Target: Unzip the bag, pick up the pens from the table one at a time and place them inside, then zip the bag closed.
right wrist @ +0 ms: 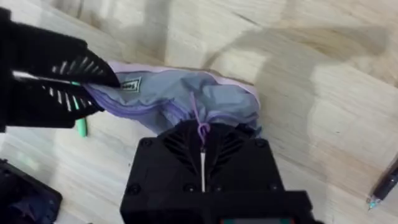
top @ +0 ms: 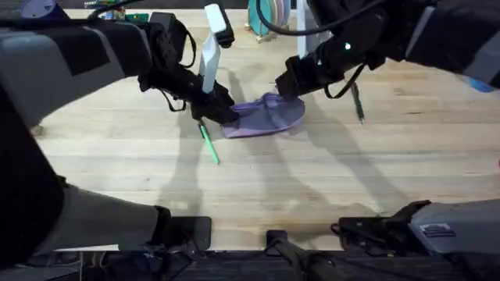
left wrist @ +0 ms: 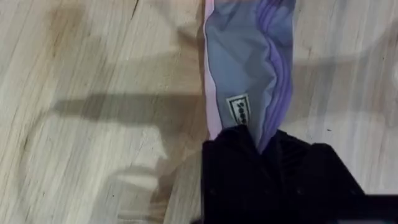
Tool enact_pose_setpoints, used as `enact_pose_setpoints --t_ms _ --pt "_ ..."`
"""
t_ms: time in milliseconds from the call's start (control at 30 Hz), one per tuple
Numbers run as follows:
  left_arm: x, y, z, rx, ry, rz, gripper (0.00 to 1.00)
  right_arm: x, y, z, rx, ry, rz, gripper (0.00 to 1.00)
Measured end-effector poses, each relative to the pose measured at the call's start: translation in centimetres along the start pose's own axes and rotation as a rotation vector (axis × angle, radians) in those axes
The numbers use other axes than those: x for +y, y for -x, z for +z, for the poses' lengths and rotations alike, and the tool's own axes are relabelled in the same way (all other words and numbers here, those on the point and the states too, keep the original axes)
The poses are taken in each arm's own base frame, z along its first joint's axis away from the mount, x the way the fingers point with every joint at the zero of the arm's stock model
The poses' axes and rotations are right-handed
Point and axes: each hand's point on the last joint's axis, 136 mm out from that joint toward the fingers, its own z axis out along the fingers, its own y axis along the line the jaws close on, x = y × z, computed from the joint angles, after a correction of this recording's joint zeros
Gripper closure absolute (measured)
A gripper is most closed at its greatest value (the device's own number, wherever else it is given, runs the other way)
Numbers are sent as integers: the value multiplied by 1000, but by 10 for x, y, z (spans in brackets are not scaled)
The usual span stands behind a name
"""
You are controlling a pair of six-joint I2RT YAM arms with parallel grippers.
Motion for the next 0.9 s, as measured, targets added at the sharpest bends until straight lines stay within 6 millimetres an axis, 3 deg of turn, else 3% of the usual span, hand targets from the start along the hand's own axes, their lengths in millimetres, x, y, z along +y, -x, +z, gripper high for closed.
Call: enact_pose_setpoints --t_ms 200,900 --pt "1 -1 0 3 4 -1 959 11 11 -6 -40 -16 -4 969" --pt "2 -6 -1 24 13 -10 959 64 20 -4 -136 -22 -90 969"
